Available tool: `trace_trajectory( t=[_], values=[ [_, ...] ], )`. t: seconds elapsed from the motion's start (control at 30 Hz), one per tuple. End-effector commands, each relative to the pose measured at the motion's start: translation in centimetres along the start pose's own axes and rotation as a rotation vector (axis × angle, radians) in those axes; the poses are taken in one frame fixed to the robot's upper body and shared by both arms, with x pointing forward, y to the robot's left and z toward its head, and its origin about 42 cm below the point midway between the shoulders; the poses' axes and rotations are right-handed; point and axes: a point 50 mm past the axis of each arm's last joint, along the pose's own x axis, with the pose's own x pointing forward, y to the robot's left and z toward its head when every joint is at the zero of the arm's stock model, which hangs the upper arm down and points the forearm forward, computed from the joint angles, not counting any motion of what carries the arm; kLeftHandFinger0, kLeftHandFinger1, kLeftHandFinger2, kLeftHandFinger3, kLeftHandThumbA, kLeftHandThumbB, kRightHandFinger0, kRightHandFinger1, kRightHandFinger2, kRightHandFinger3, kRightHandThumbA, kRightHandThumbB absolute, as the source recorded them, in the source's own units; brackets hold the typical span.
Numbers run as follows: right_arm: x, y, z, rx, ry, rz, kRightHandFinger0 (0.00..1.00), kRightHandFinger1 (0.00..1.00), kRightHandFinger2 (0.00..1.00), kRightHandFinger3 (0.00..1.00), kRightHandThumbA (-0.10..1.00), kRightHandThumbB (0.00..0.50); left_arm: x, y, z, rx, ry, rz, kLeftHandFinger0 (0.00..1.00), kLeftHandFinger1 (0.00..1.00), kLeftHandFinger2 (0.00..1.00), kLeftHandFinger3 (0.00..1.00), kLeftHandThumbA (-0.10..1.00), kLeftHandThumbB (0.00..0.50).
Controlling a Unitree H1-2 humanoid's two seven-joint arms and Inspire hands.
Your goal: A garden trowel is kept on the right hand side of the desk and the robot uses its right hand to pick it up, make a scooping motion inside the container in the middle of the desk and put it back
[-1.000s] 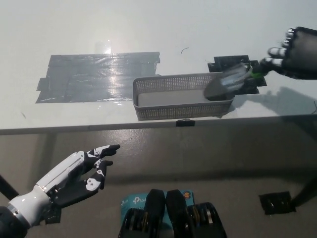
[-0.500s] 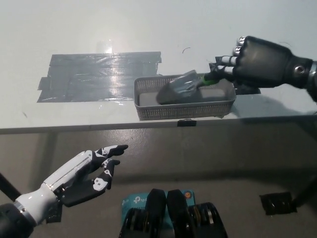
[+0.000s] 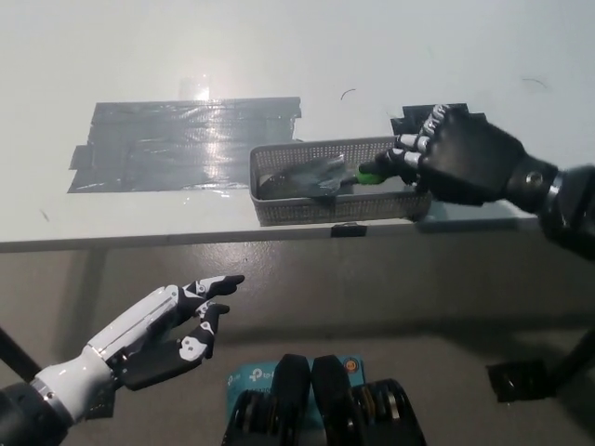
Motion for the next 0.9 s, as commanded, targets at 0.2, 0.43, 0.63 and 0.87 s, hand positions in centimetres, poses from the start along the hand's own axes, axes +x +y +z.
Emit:
trace_trajectory(
  t=[0.2, 0.43, 0.63, 0.87],
  values=[
    [0.5, -6.3, -5.4, -0.024, 0.239, -0.202, 0.0, 0.0, 0.66, 0.62, -0.1, 0.079, -0.7, -0.2, 0.0, 0.015, -0.021, 0.002, 0.94, 1.0, 1.0, 1.0, 0.75, 0.005],
    [0.7, -14.3, -10.9, -0.146, 0.27, -0.295, 0.0, 0.05, 0.65, 0.69, -0.1, 0.08, -1.1, -0.2, -0.5, 0.006, -0.007, 0.008, 0.96, 1.0, 1.0, 1.0, 0.75, 0.013],
    [1.1, -20.1, -13.9, -0.254, 0.268, -0.293, 0.0, 0.03, 0.62, 0.65, -0.1, 0.121, -1.7, -0.2, -0.9, -0.005, -0.001, 0.022, 0.97, 1.0, 1.0, 1.0, 0.74, 0.037],
    [-1.0, -17.7, -14.1, -0.249, 0.347, -0.191, 0.0, 0.07, 0.57, 0.67, -0.1, 0.147, -2.2, -0.3, -1.1, -0.007, 0.014, 0.029, 0.98, 1.0, 1.0, 1.0, 0.76, 0.047]
  ],
)
